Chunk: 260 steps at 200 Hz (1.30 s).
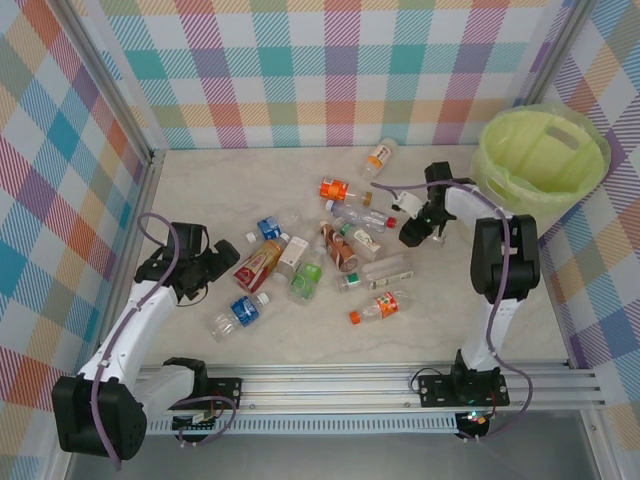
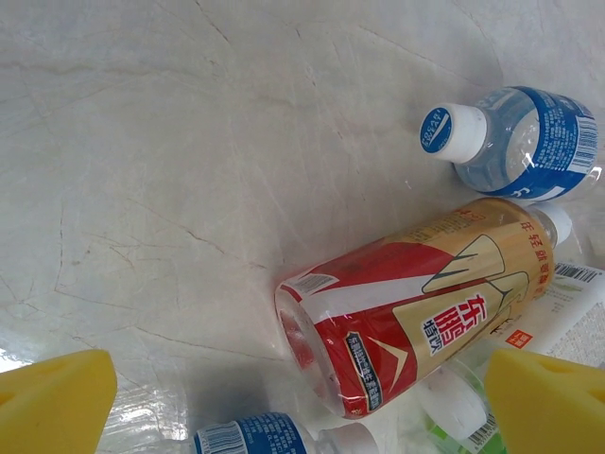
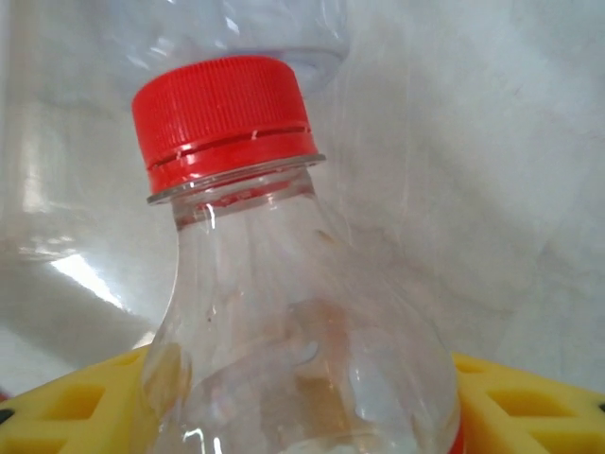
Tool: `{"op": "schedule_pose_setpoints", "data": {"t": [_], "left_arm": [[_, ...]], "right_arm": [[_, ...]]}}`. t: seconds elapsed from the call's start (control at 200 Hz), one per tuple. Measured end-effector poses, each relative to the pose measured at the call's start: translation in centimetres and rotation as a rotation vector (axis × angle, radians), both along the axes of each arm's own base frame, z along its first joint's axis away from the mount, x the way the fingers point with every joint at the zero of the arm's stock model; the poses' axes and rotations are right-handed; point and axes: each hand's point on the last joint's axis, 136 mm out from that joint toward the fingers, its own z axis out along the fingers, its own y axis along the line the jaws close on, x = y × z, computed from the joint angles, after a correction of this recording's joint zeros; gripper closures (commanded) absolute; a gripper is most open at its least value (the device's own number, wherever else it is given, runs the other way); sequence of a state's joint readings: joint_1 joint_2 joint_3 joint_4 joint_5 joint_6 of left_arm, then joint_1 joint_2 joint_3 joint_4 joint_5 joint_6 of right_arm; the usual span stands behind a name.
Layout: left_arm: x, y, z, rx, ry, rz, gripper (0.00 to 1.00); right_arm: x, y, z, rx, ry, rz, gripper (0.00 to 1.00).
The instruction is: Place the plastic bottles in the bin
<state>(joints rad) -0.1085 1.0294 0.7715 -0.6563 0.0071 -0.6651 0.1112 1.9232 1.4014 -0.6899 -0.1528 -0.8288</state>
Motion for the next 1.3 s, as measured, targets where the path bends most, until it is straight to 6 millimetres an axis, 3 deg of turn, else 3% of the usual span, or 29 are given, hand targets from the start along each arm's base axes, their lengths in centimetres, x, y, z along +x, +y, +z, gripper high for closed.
{"op": "schedule_pose_setpoints", "data": {"t": [0.095,0.2,0.28,0.34,0.45,0.595,0.7,0.835,1.03,1.17,1.255,1.3], "left_arm": [[0.0,0.0,0.0,0.0,0.0,-0.001,0.0],[0.0,0.0,0.1,0.001,-0.004,-0.003,0.0],[0.1,-0.1,0.3,-0.003,-0.015,-0.005,0.0],[0.1,-0.3,0.5,-0.013,-0.024,-0.011,0.0],[0.5,-0.8,1.3,-0.04,-0.066,-0.027,0.0],[0.8,-1.3,1.7,-0.068,-0.114,-0.044,0.0],[0.7,-1.4,1.4,-0.075,-0.119,-0.049,0.0],[0.6,-1.5,1.3,-0.077,-0.122,-0.05,0.0],[-0.2,-0.7,0.4,-0.045,-0.072,-0.025,0.0],[-1.4,0.1,-0.7,-0.005,0.007,0.005,0.0],[-2.1,0.8,-0.7,0.024,0.042,0.036,0.0],[-2.4,1.3,-0.6,0.042,0.054,0.053,0.0]], "right_arm": [[0.5,0.8,5.0,0.091,-0.104,-0.045,0.42],[0.8,1.4,13.1,0.239,-0.28,-0.1,0.43],[0.7,0.8,19.5,0.358,-0.411,-0.154,0.43],[0.4,-0.4,24.1,0.445,-0.514,-0.216,0.44],[-0.2,-3.9,31.0,0.561,-0.668,-0.375,0.45],[-0.3,-9.4,36.4,0.624,-0.834,-0.594,0.44],[0.1,-12.8,37.5,0.623,-0.888,-0.743,0.43],[1.4,-16.8,36.9,0.575,-0.914,-0.917,0.42],[4.2,-22.0,32.0,0.432,-0.863,-1.143,0.35],[5.1,-24.1,28.1,0.356,-0.775,-1.263,0.17],[4.8,-24.2,27.3,0.357,-0.742,-1.294,0.01],[4.7,-24.1,27.5,0.357,-0.742,-1.29,0.0]]}}
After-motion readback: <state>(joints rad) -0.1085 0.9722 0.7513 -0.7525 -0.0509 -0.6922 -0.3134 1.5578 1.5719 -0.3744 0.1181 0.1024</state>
